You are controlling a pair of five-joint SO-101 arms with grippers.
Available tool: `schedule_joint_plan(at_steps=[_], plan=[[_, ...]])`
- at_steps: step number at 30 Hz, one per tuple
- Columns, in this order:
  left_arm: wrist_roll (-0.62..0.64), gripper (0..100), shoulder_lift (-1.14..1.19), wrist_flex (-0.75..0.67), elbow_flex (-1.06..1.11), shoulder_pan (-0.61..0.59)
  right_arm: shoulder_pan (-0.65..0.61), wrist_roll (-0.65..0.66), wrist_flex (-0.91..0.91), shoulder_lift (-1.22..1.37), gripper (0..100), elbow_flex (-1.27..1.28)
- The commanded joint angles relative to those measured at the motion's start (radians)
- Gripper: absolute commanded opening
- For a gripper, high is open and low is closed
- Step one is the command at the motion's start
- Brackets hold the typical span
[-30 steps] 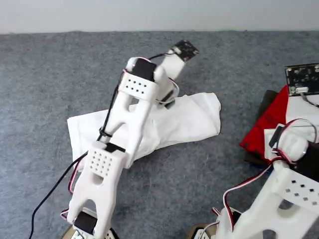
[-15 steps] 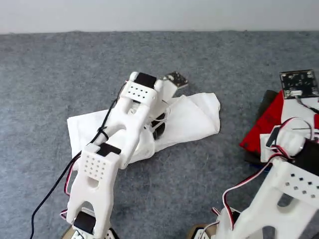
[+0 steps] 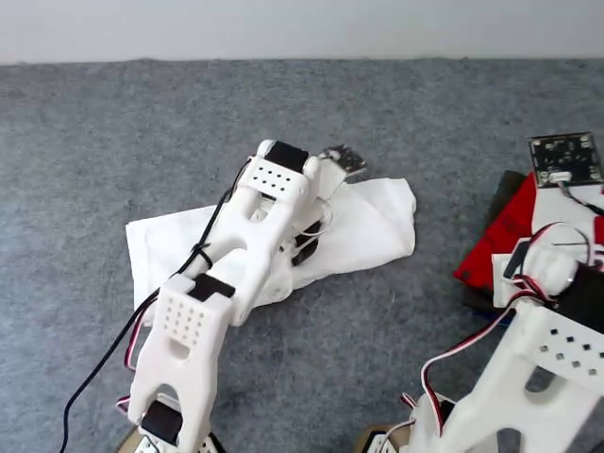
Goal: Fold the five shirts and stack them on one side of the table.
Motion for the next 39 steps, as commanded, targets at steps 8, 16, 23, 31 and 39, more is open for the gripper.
schedule_joint_plan(at_steps=[8, 16, 23, 31, 39], plan=[[0.089, 20, -0.282, 0.031, 0.031, -0.078, 0.005, 0.011, -0.025, -0.004, 0.9, -0.002], [0.199, 18, -0.559, 0.029, 0.311, -0.334, -0.038, 0.012, -0.021, -0.004, 0.9, 0.000], [0.176, 19, -0.672, 0.005, 0.524, -0.589, -0.076, 0.008, -0.021, -0.004, 0.9, 0.000], [0.150, 28, -0.669, -0.204, 0.754, -0.743, -0.071, 0.011, -0.001, -0.005, 0.9, 0.035], [0.150, 29, -0.628, -0.431, 0.940, -0.746, -0.071, 0.011, -0.005, -0.015, 0.9, 0.060]])
